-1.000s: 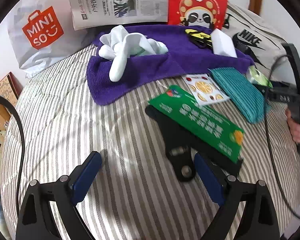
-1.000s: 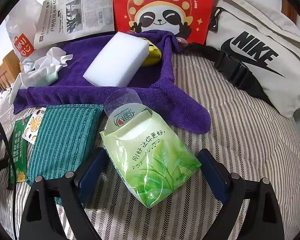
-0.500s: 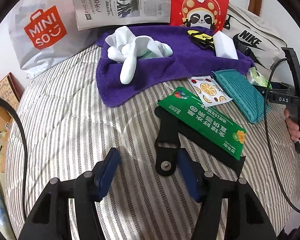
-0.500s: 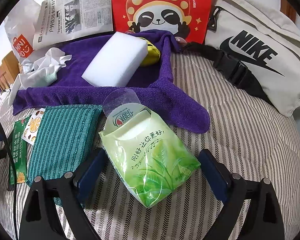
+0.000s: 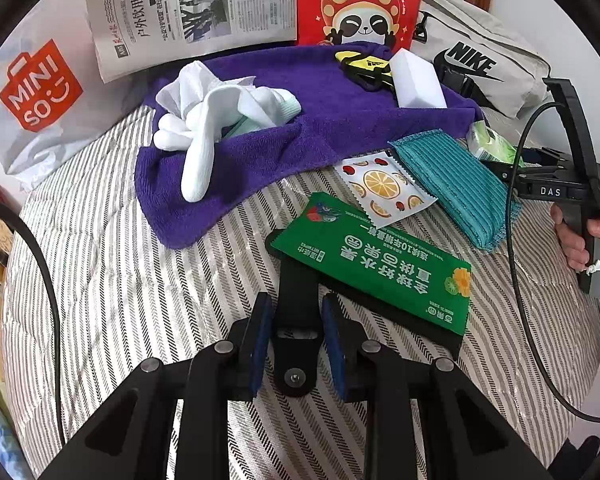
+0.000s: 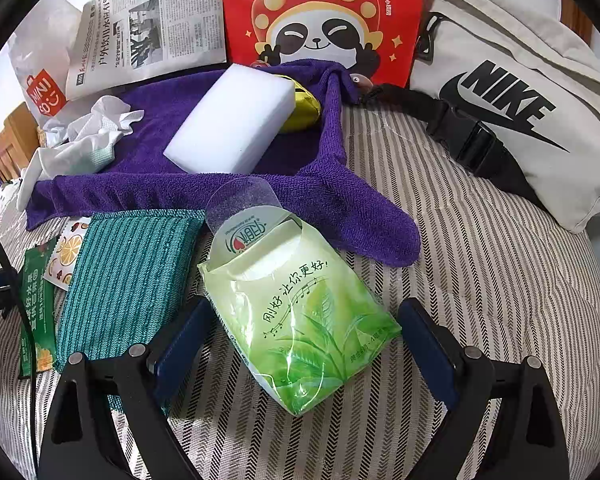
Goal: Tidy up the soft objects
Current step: 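Reach the right tool to the green tissue pack while left approaches the green card, then close the right tool on the light-green tissue pack, then lift and carry the tissue pack over the purple towel with the right tool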
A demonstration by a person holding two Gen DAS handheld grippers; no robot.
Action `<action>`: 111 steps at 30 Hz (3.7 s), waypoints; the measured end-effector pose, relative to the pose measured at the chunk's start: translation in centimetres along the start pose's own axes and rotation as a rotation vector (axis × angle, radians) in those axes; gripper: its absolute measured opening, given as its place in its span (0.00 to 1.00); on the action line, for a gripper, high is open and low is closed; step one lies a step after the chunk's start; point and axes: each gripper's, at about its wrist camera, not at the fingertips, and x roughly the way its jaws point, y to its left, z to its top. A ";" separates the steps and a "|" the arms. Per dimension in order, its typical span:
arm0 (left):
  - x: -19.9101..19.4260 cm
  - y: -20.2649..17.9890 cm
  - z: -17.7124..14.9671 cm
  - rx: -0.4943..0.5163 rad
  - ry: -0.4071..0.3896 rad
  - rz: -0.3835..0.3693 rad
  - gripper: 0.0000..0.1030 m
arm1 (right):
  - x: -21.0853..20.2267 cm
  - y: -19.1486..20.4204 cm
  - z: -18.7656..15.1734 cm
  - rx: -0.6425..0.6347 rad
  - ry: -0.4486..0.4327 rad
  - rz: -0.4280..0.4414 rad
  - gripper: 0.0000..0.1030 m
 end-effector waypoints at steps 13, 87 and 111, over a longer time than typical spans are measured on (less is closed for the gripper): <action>0.5 -0.2 0.7 -0.005 0.021 0.009 0.20 | 0.0 0.0 0.0 0.000 -0.001 -0.001 0.91; -7.7 4.1 1.1 -0.103 -0.103 0.041 0.20 | -6.7 5.0 5.8 -0.057 -0.060 0.097 0.70; -2.6 5.6 15.7 -0.091 -0.190 -0.021 0.20 | -0.2 7.0 16.0 -0.054 -0.027 0.114 0.70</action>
